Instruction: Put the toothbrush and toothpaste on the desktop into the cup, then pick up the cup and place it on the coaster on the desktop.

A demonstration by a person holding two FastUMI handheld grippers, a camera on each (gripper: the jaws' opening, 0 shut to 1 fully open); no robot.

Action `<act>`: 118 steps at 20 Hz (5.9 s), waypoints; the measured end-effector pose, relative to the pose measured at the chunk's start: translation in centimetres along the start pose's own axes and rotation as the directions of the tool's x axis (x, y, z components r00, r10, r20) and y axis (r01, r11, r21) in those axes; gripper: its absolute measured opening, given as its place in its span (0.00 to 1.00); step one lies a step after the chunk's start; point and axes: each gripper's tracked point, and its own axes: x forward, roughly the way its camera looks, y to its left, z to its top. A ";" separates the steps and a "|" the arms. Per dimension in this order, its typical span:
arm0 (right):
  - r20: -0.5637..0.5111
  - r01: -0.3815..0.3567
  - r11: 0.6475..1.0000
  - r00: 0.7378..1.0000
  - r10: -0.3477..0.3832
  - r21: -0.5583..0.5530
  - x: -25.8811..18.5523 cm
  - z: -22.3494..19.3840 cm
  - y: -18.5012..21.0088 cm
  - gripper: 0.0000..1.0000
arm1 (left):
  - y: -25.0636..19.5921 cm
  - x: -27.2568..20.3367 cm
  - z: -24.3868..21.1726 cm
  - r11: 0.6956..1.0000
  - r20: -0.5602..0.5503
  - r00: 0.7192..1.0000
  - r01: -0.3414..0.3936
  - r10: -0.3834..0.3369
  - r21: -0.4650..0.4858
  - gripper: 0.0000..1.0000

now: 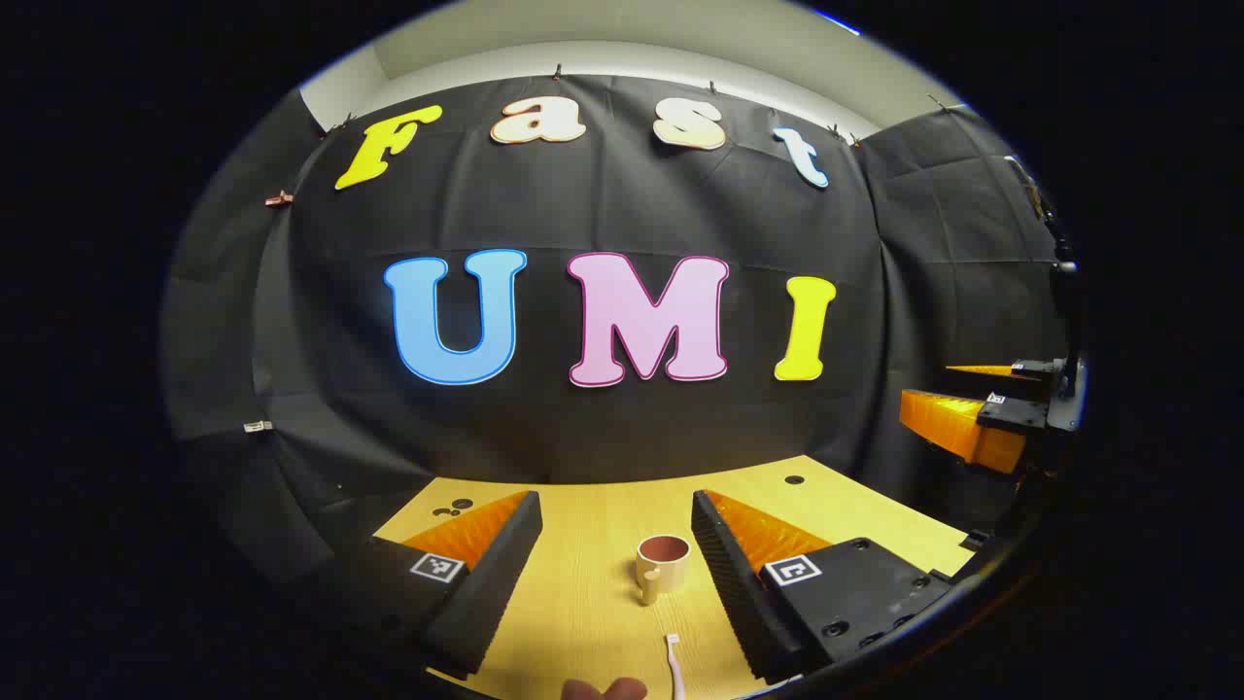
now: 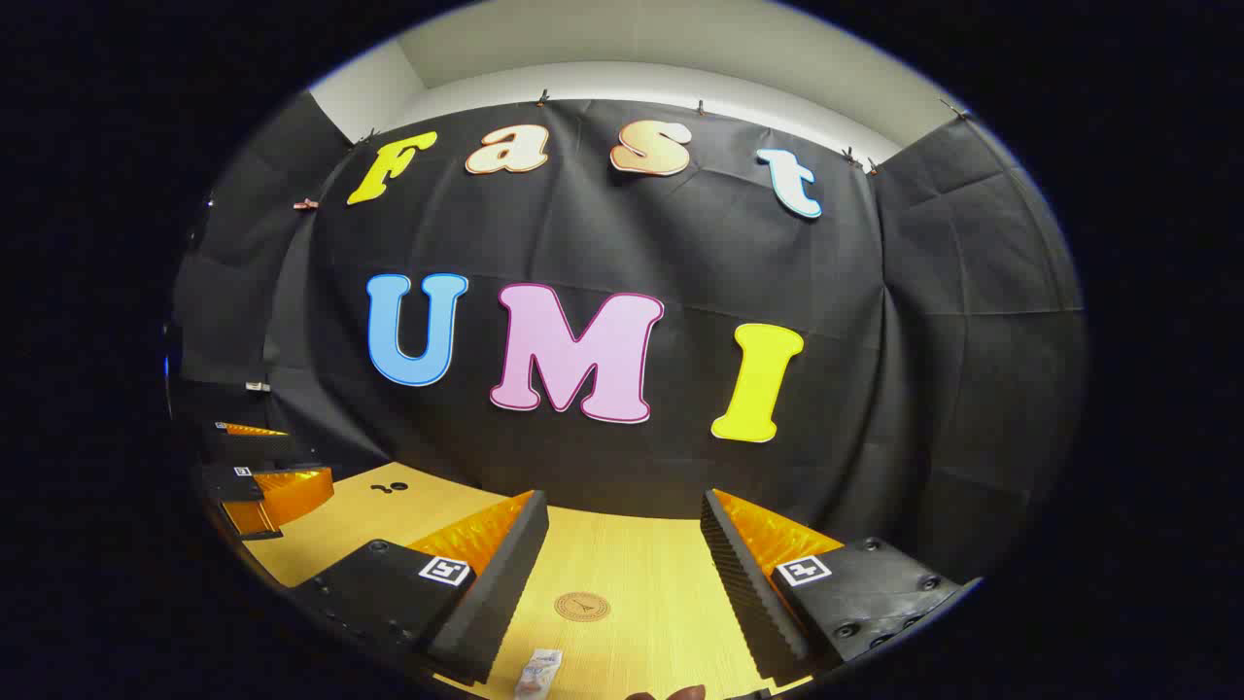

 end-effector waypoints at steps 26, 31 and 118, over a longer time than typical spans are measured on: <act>-0.409 -0.062 0.998 0.911 0.051 -0.014 -0.5 -13.8 4.9 0.97 | 1.4 0.3 -7.5 0.999 -0.163 0.986 0.021 -0.017 0.025 0.96; -0.604 -0.127 0.991 0.793 0.080 -0.036 -2.3 -22.2 7.9 0.97 | 2.8 -1.1 -10.3 1.000 -0.244 0.970 0.003 -0.004 -0.003 0.96; -0.656 -0.087 0.921 0.677 0.335 0.380 -4.1 -28.2 -2.0 0.24 | -8.0 2.9 -34.0 0.991 -0.774 0.621 0.104 -0.127 -0.079 0.11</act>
